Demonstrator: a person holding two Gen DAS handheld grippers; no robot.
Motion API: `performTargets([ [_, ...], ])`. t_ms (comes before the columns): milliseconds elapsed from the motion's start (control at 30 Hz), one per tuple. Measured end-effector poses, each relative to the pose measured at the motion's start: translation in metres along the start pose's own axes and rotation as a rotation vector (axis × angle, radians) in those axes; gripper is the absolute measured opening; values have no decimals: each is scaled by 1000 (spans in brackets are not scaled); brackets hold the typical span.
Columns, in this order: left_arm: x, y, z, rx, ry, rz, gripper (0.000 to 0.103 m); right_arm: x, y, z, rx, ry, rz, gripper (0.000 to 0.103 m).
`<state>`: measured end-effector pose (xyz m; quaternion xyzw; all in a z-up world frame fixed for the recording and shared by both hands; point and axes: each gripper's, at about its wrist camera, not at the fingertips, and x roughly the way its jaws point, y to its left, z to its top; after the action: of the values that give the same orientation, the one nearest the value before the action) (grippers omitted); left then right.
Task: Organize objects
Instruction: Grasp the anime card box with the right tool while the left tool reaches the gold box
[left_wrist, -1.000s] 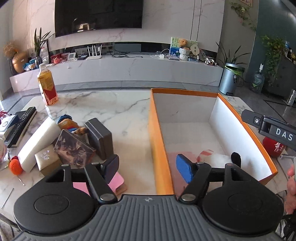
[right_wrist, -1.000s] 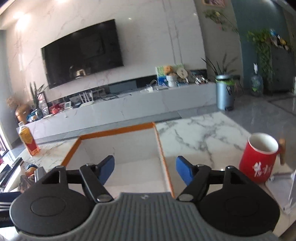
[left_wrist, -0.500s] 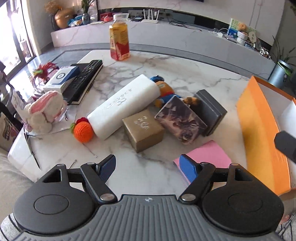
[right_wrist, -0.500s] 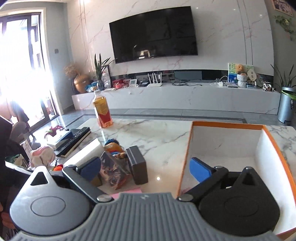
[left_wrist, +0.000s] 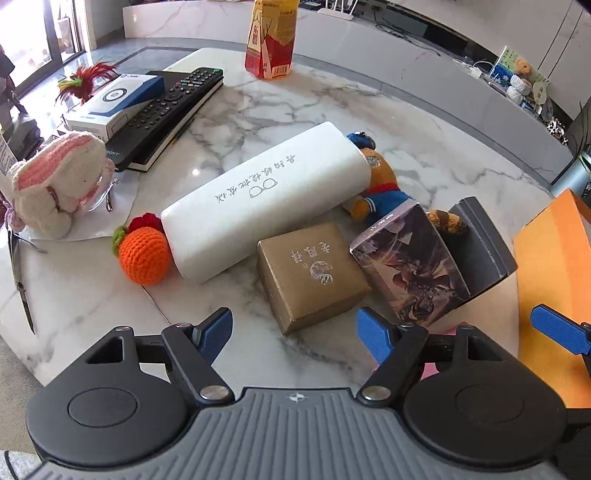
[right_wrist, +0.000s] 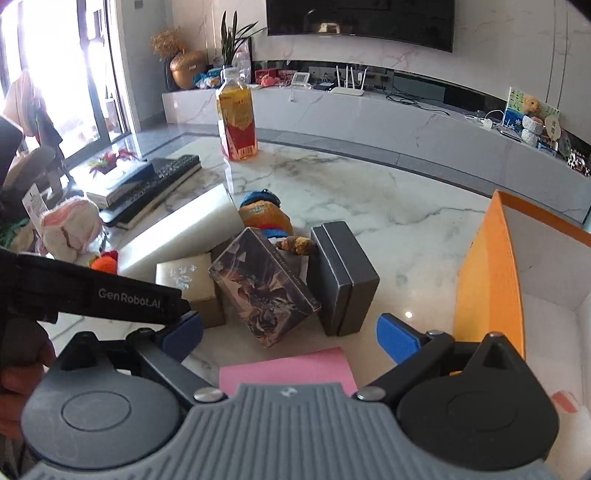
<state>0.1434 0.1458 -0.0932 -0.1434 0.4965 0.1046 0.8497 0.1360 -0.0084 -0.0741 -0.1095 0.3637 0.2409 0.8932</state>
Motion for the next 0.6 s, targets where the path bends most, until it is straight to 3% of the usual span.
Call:
performTargets([
  [200, 9, 3, 9, -37, 2, -32, 89, 21, 20, -1, -112, 3, 68, 91],
  [367, 20, 4, 12, -89, 25, -78, 92, 37, 37, 2, -221, -34, 10, 79],
  [600, 33, 9, 9, -159, 60, -93, 91, 60, 47, 1, -327, -44, -43, 80],
])
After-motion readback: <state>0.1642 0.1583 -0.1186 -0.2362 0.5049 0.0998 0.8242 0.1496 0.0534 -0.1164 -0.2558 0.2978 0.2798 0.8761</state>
